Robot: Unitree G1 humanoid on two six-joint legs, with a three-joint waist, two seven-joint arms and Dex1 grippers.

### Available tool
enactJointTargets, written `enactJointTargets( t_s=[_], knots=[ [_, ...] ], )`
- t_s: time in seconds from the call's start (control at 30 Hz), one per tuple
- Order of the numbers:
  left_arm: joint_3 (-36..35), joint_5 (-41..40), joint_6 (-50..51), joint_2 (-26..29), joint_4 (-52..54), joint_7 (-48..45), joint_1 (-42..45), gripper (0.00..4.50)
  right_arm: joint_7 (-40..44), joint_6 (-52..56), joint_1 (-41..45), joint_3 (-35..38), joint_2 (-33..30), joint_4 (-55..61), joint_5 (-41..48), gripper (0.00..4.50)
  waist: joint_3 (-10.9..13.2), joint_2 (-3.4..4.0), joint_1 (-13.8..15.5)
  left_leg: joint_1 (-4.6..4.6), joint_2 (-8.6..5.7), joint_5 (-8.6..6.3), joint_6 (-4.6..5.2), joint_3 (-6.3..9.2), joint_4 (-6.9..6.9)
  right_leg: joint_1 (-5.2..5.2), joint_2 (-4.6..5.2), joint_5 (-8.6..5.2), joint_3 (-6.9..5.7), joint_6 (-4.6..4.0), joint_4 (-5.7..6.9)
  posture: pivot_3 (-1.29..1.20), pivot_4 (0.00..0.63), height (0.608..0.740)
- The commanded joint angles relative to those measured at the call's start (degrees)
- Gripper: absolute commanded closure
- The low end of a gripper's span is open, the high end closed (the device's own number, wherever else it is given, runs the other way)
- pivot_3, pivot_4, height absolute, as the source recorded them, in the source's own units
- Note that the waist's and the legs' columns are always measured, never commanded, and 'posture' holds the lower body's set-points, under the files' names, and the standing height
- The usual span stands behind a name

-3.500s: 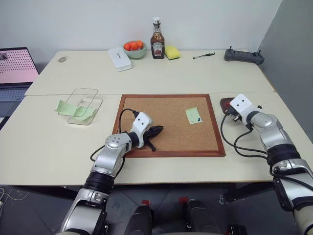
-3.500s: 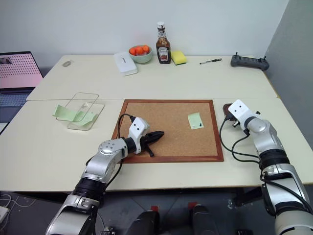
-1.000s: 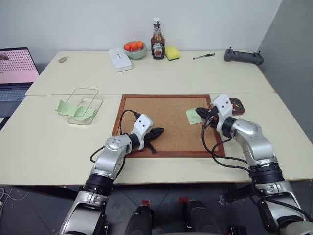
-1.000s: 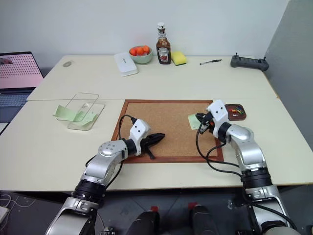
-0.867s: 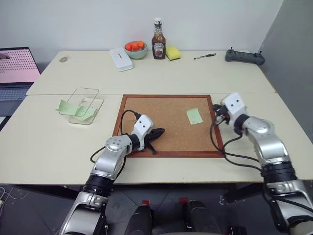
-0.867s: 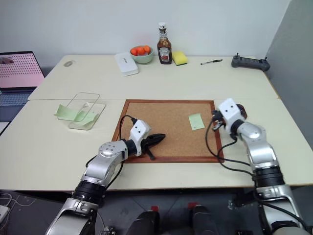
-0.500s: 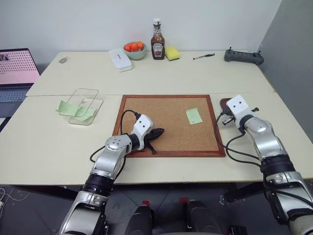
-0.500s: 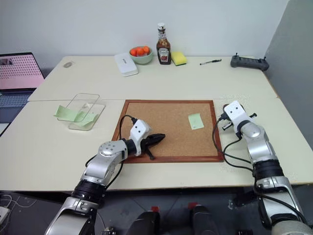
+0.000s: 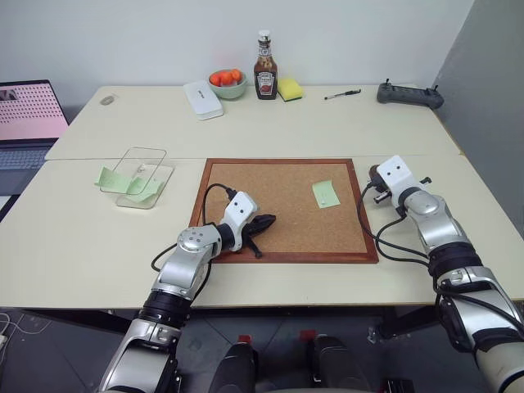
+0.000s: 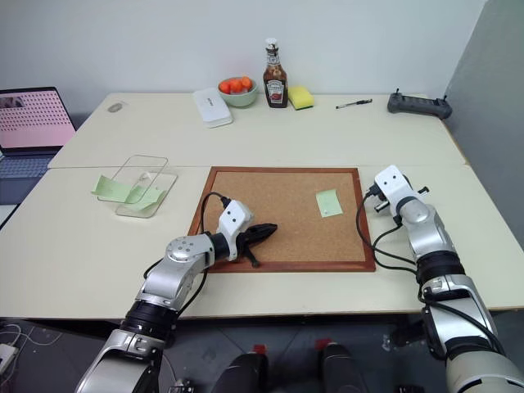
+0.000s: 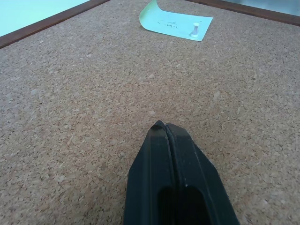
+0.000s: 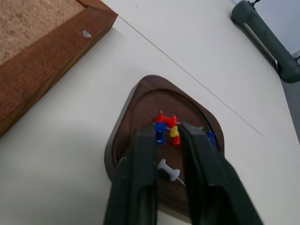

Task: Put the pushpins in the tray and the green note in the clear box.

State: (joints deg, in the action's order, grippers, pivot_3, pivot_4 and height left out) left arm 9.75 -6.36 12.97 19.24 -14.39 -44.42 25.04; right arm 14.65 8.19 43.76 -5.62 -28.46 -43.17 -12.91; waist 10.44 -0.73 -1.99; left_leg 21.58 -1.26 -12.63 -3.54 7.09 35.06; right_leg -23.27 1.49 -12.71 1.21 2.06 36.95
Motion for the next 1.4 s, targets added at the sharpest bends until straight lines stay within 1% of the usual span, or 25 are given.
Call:
enactJointTargets(
  t_s=[0.03,0.1,0.13,0.17,0.3,0.4,0.43,0.57,0.7,0.83,0.93,1.1,1.2,1.33,1.4],
  knots=[
    [2.06,1.68,1.34,0.11,-2.24,-0.2,-1.99,4.5,-0.97,-0.89,1.57,0.93,-0.22,0.17,0.12,2.66,0.0,0.0,0.0,0.0,0.0,0.0,0.0,0.0,0.0,0.0,0.0,0.0,0.0,0.0,0.0,0.0,0.15,0.74],
    [2.09,1.69,1.29,0.13,-2.23,-0.24,-2.03,4.5,-1.09,-0.87,1.63,1.06,-0.33,0.25,0.19,2.12,0.0,0.0,0.0,0.0,0.0,0.0,0.0,0.0,0.0,0.0,0.0,0.0,0.0,0.0,0.0,0.0,0.15,0.74],
    [2.09,1.69,1.27,0.14,-2.24,-0.27,-2.03,4.5,-1.09,-0.83,1.64,1.12,-0.41,0.31,0.24,1.95,0.0,0.01,0.0,0.0,0.0,0.0,0.0,0.0,0.0,0.0,0.0,0.0,0.0,0.0,0.0,0.0,0.15,0.74],
    [2.1,1.68,1.27,0.15,-2.2,-0.29,-2.06,4.5,-1.11,-0.76,1.59,1.19,-0.47,0.42,0.32,1.66,0.0,0.01,0.0,-0.01,0.0,0.0,0.0,-0.01,0.0,0.0,0.0,0.0,0.01,0.0,0.0,0.0,0.15,0.74],
    [2.15,1.68,1.29,0.17,-2.04,-0.32,-2.14,4.5,-1.72,-0.73,1.24,1.7,-0.82,1.43,0.63,0.88,-0.01,0.01,0.0,-0.01,0.0,0.0,0.0,-0.01,0.0,0.0,0.0,0.0,0.01,0.0,0.0,0.0,0.15,0.74],
    [2.12,1.63,1.42,0.17,-1.79,-0.26,-2.23,4.5,-0.63,0.37,-0.08,2.8,-1.01,5.63,1.91,0.25,-0.01,0.01,0.0,-0.01,0.0,0.0,0.0,0.0,0.0,0.0,0.0,0.0,0.0,0.0,0.0,0.0,0.15,0.74],
    [2.09,1.62,1.45,0.17,-1.72,-0.22,-2.27,4.5,0.2,1.0,-0.73,3.17,-1.07,7.55,2.54,0.11,-0.01,0.01,0.01,-0.01,0.0,0.0,0.0,0.0,0.0,0.0,0.0,0.0,0.0,0.0,0.0,0.0,0.15,0.74],
    [1.96,1.57,1.58,0.29,-1.52,-0.19,-2.55,4.5,5.03,5.69,-3.99,5.88,-0.51,17.35,7.51,0.11,-0.01,0.01,0.03,0.01,0.01,0.0,0.0,0.01,-0.01,0.0,0.0,0.0,-0.01,0.0,-0.01,0.0,0.15,0.74],
    [1.9,1.53,1.66,0.39,-1.43,-0.26,-2.7,4.5,11.15,12.39,-7.79,8.42,1.81,28.07,15.95,0.11,-0.01,0.01,0.06,0.02,0.01,0.0,0.0,0.05,-0.01,0.0,0.0,-0.01,-0.04,0.0,-0.02,0.0,0.15,0.74],
    [1.82,1.53,1.58,0.47,-1.53,-0.34,-2.67,4.5,15.79,17.37,-13.07,7.22,3.61,36.57,20.78,0.11,-0.02,0.03,0.07,0.02,0.02,0.0,0.0,0.1,-0.01,0.0,-0.01,-0.01,-0.1,0.0,-0.01,0.0,0.15,0.74],
    [1.71,1.49,1.61,0.49,-1.72,-0.36,-2.45,4.5,16.55,19.82,-15.86,5.92,5.39,40.54,22.38,0.11,-0.02,0.03,0.08,0.03,0.02,-0.01,0.0,0.12,-0.01,0.02,-0.01,-0.01,-0.11,0.0,-0.02,0.0,0.15,0.74],
    [1.48,1.37,1.69,0.47,-1.95,-0.32,-2.18,4.5,14.35,21.64,-18.54,3.47,10.58,42.75,22.73,0.11,-0.03,0.04,0.02,0.01,0.03,0.0,0.0,0.12,-0.01,0.01,-0.01,-0.01,-0.12,-0.01,-0.01,0.0,0.15,0.74],
    [1.47,1.3,2.0,0.44,-1.63,-0.34,-2.26,4.5,13.04,20.86,-18.15,2.86,12.89,40.9,22.04,0.11,-0.02,0.04,0.06,0.01,0.04,-0.01,0.0,0.13,-0.01,0.01,-0.03,-0.02,-0.14,-0.01,-0.01,0.0,0.15,0.74],
    [1.48,1.33,2.07,0.47,-1.45,-0.36,-2.38,4.5,11.98,18.58,-17.01,2.51,14.0,37.72,21.04,0.11,-0.02,0.04,0.08,0.03,0.03,-0.01,0.0,0.13,-0.01,0.01,-0.02,-0.01,-0.14,-0.01,-0.04,0.0,0.15,0.74],
    [1.47,1.36,2.11,0.44,-1.38,-0.27,-2.39,4.5,11.29,17.65,-16.44,3.04,14.36,36.35,20.87,0.49,-0.03,0.04,0.08,0.02,0.04,-0.01,0.0,0.14,-0.02,0.01,-0.02,-0.02,-0.15,-0.01,-0.04,0.0,0.15,0.74]
  ],
)
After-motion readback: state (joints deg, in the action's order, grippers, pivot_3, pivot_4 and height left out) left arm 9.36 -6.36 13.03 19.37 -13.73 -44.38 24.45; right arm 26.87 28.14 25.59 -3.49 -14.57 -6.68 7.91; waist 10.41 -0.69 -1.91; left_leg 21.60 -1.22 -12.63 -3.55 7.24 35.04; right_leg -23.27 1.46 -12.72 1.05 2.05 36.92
